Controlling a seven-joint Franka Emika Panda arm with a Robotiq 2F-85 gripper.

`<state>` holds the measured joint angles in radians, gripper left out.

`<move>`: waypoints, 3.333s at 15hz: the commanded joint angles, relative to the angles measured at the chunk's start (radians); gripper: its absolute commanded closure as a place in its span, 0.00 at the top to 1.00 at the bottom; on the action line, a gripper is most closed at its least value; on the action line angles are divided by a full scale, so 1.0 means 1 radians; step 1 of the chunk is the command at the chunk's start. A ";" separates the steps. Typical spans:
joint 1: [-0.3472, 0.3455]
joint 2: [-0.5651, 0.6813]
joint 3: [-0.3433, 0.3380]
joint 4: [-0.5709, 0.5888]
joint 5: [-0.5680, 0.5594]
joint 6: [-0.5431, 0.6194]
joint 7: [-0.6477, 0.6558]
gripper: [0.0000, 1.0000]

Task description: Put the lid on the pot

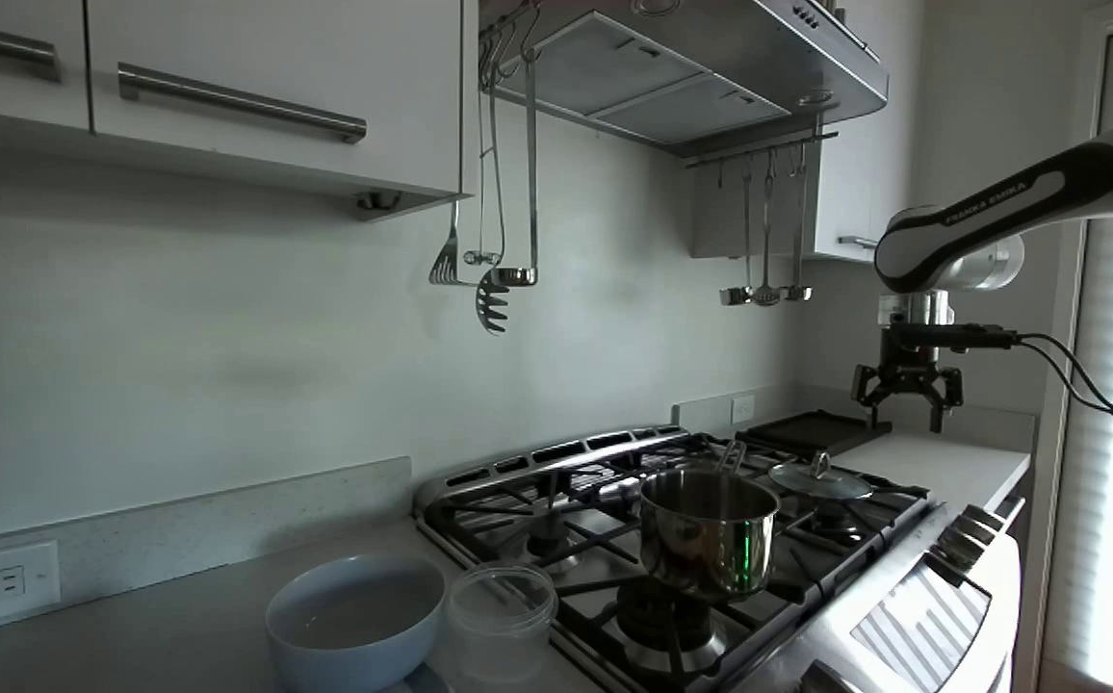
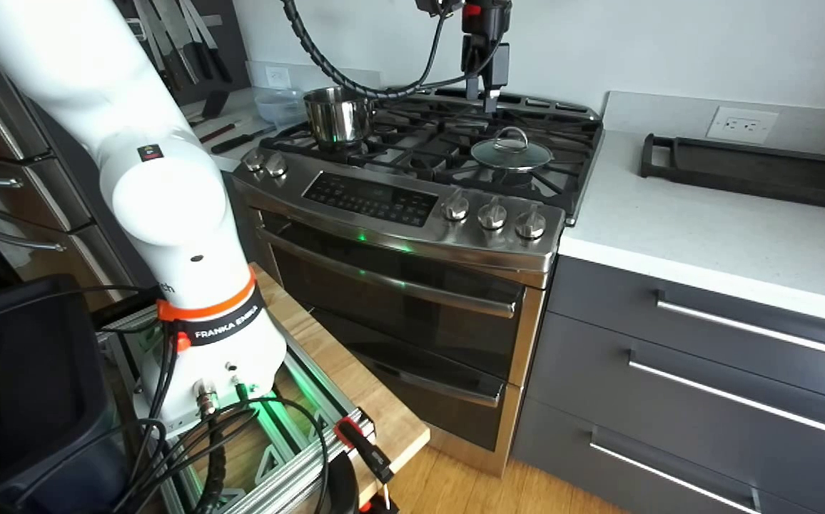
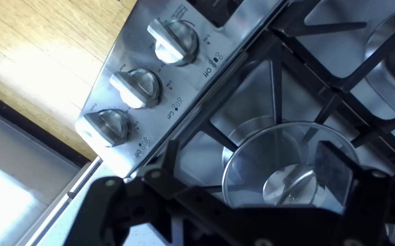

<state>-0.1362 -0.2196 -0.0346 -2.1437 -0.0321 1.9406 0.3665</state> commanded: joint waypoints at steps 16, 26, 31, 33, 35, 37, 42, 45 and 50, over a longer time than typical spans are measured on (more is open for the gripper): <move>0.066 0.265 0.028 0.067 -0.165 0.379 0.355 1.00; 0.112 0.373 -0.002 0.169 -0.187 0.377 0.383 0.44; 0.118 0.381 -0.018 0.187 -0.173 0.362 0.368 0.06; 0.119 0.382 -0.019 0.193 -0.170 0.357 0.362 0.00; 0.124 0.376 -0.017 0.199 -0.169 0.341 0.358 0.04; 0.130 0.367 -0.014 0.202 -0.170 0.323 0.351 0.04; 0.163 0.308 0.000 0.208 -0.201 0.220 0.317 0.04; 0.177 0.249 0.016 0.205 -0.222 0.148 0.267 0.04; 0.183 0.140 0.055 0.186 -0.240 0.071 0.179 0.04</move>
<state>0.0423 0.0023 0.0015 -1.9268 -0.2371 2.0506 0.5909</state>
